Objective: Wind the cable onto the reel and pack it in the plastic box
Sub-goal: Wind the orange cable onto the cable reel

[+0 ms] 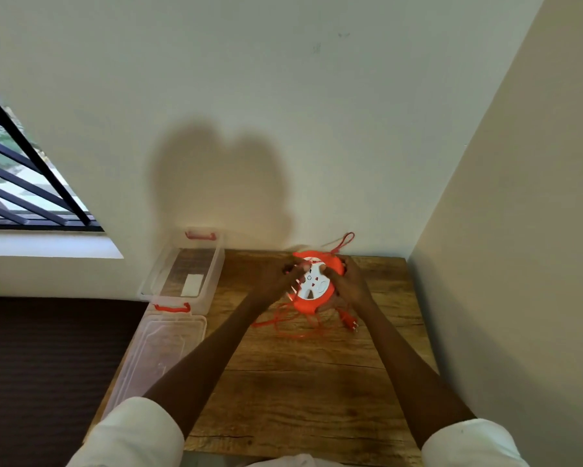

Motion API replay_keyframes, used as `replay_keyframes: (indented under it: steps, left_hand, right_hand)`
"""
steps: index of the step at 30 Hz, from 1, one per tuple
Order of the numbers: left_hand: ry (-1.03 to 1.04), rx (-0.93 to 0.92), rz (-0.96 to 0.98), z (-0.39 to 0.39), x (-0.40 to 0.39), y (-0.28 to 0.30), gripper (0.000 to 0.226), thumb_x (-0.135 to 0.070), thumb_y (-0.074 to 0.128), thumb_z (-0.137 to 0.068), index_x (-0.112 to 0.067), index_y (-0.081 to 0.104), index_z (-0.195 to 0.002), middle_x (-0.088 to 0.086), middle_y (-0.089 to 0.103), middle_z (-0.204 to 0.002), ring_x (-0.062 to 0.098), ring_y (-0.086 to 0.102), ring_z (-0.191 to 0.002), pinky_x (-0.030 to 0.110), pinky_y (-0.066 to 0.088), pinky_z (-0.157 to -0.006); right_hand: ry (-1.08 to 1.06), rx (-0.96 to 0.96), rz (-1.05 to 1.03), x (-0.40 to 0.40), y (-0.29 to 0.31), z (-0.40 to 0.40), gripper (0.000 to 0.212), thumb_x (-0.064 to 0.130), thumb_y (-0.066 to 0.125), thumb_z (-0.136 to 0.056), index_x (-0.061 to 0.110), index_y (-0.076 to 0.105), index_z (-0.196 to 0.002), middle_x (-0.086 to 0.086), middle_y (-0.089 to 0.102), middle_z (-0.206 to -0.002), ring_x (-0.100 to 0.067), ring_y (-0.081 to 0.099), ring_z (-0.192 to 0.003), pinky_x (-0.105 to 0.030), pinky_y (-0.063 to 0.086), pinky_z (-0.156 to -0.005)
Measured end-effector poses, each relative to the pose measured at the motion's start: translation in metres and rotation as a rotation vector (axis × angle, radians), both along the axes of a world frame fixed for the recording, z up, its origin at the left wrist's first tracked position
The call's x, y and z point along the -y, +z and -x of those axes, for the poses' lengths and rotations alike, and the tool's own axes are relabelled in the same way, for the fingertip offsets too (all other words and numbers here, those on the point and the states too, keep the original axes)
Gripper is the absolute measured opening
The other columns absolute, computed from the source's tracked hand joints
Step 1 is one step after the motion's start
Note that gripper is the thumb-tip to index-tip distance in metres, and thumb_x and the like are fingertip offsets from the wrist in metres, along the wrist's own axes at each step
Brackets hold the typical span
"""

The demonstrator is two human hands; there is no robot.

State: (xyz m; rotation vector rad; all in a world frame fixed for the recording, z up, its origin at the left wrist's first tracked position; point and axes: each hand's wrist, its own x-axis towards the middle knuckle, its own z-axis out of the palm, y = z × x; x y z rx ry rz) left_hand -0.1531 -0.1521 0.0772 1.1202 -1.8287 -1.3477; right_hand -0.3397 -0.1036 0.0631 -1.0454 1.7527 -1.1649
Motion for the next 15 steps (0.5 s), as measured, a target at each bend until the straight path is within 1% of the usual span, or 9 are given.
replay_keyframes:
  steps: [2, 4, 6, 8, 9, 10, 12, 13, 15]
  left_hand:
    - [-0.143, 0.156, 0.064, -0.005, -0.003, -0.001, 0.036, -0.041, 0.056, -0.100, -0.011, 0.075, -0.097, 0.006, 0.076, -0.093, 0.005, 0.068, -0.076, 0.018, 0.052, -0.067]
    - [-0.131, 0.196, 0.036, -0.008, -0.006, -0.002, 0.043, -0.044, 0.048, -0.103, -0.014, 0.077, -0.093, -0.005, 0.076, -0.091, -0.004, 0.068, -0.073, 0.014, 0.052, -0.066]
    - [0.037, 0.153, -0.004, -0.009, -0.006, -0.005, 0.045, -0.044, 0.044, -0.104, -0.016, 0.077, -0.091, -0.005, 0.075, -0.080, 0.003, 0.068, -0.064, 0.021, 0.055, -0.061]
    - [0.286, 0.136, 0.028, -0.011, 0.001, -0.009, 0.042, -0.041, 0.049, -0.104, -0.012, 0.070, -0.082, 0.001, 0.069, -0.069, 0.010, 0.063, -0.057, 0.029, 0.051, -0.056]
    - [0.397, 0.147, 0.040, -0.012, 0.006, -0.010, 0.036, -0.039, 0.055, -0.101, -0.009, 0.067, -0.084, 0.003, 0.067, -0.072, 0.014, 0.064, -0.062, 0.030, 0.048, -0.059]
    - [0.460, 0.140, 0.012, -0.014, 0.010, -0.009, 0.032, -0.039, 0.063, -0.096, -0.007, 0.066, -0.094, 0.004, 0.069, -0.082, 0.019, 0.066, -0.074, 0.030, 0.049, -0.064]
    - [0.348, 0.095, -0.150, -0.018, 0.017, -0.008, 0.051, -0.041, 0.072, -0.090, -0.008, 0.057, -0.126, 0.002, 0.068, -0.113, 0.024, 0.067, -0.102, 0.035, 0.055, -0.082]
    - [0.225, 0.085, -0.226, -0.021, 0.019, -0.008, 0.055, -0.041, 0.070, -0.091, -0.010, 0.055, -0.134, 0.000, 0.068, -0.118, 0.025, 0.066, -0.108, 0.039, 0.057, -0.090]
    - [0.015, 0.117, -0.302, -0.027, 0.018, -0.008, 0.043, -0.036, 0.060, -0.099, -0.010, 0.060, -0.133, 0.002, 0.074, -0.111, 0.023, 0.070, -0.102, 0.038, 0.059, -0.087]
  right_hand:
    - [-0.044, 0.124, 0.028, -0.001, -0.003, -0.004, 0.046, 0.020, 0.069, -0.094, 0.010, 0.052, -0.136, -0.013, 0.063, -0.132, -0.023, 0.065, -0.103, -0.022, 0.057, -0.067]
    - [-0.052, 0.230, 0.026, -0.003, -0.006, -0.004, 0.047, 0.020, 0.069, -0.095, 0.014, 0.051, -0.137, -0.012, 0.063, -0.132, -0.027, 0.068, -0.104, -0.028, 0.061, -0.066]
    - [-0.050, 0.338, 0.011, -0.005, -0.009, -0.002, 0.048, 0.020, 0.070, -0.093, 0.018, 0.051, -0.137, -0.010, 0.063, -0.132, -0.031, 0.068, -0.109, -0.044, 0.063, -0.077]
    - [-0.050, 0.422, 0.009, -0.007, -0.011, 0.001, 0.047, 0.017, 0.072, -0.092, 0.019, 0.052, -0.135, -0.011, 0.065, -0.130, -0.032, 0.069, -0.109, -0.054, 0.060, -0.084]
    - [-0.047, 0.452, 0.015, -0.008, -0.012, 0.002, 0.047, 0.016, 0.072, -0.091, 0.019, 0.053, -0.133, -0.011, 0.066, -0.129, -0.031, 0.070, -0.108, -0.056, 0.059, -0.086]
    - [-0.040, 0.475, 0.019, -0.009, -0.012, 0.003, 0.047, 0.016, 0.073, -0.090, 0.019, 0.054, -0.133, -0.010, 0.067, -0.128, -0.031, 0.070, -0.108, -0.057, 0.059, -0.086]
    - [-0.027, 0.514, 0.027, -0.011, -0.012, 0.005, 0.048, 0.016, 0.073, -0.090, 0.021, 0.055, -0.134, -0.009, 0.069, -0.127, -0.031, 0.070, -0.110, -0.059, 0.058, -0.088]
    - [-0.018, 0.531, 0.032, -0.011, -0.012, 0.005, 0.050, 0.015, 0.073, -0.090, 0.022, 0.055, -0.135, -0.008, 0.069, -0.127, -0.032, 0.069, -0.112, -0.061, 0.057, -0.089]
    - [0.004, 0.564, 0.042, -0.010, -0.011, 0.005, 0.051, 0.014, 0.074, -0.089, 0.025, 0.056, -0.135, -0.006, 0.069, -0.127, -0.032, 0.069, -0.112, -0.062, 0.056, -0.089]
